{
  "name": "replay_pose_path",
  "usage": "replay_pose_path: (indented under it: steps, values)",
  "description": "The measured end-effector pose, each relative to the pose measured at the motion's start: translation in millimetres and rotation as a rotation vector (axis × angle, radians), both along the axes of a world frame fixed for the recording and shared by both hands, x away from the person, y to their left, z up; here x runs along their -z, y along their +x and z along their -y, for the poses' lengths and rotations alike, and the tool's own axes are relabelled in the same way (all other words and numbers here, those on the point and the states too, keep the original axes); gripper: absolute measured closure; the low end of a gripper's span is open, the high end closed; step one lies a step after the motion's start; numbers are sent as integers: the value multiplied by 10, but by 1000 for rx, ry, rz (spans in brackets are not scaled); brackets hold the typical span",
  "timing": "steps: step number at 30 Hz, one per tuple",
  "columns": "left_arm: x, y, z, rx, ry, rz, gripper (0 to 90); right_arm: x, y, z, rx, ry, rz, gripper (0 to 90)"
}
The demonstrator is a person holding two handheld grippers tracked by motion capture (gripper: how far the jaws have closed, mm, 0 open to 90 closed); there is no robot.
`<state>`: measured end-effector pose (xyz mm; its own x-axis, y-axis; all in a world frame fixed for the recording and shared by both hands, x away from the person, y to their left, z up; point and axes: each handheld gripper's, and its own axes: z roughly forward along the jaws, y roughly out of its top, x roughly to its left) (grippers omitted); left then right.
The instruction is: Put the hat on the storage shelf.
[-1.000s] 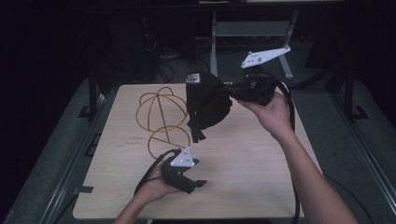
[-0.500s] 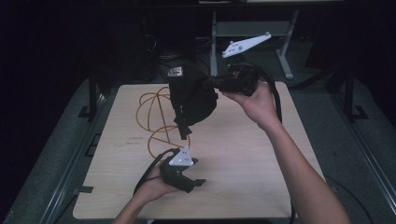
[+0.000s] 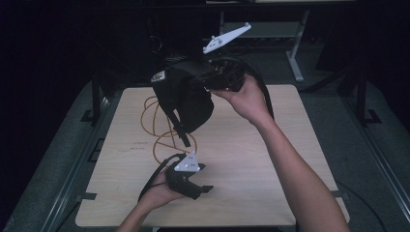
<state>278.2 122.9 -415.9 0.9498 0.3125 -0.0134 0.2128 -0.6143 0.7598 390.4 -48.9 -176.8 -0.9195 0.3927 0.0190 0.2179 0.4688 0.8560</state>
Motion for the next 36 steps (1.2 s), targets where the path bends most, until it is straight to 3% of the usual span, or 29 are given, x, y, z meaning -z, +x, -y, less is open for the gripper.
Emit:
replay_pose_path:
  steps: [9,18,28,32,36]
  values:
    - [17,-13,53,21,15,6,252,-95,88,-282,-35,-19,-7,866]
    - [24,-6,96,32,25,5,252,-94,174,-506,-68,-40,-30,862]
    - [32,-21,126,53,45,16,252,59,296,-838,-95,-46,-67,854]
    - [43,-34,132,48,34,11,253,151,347,-972,-104,-54,-83,853]
    - [42,-31,129,63,49,15,252,252,397,-1108,-114,-61,-101,796]
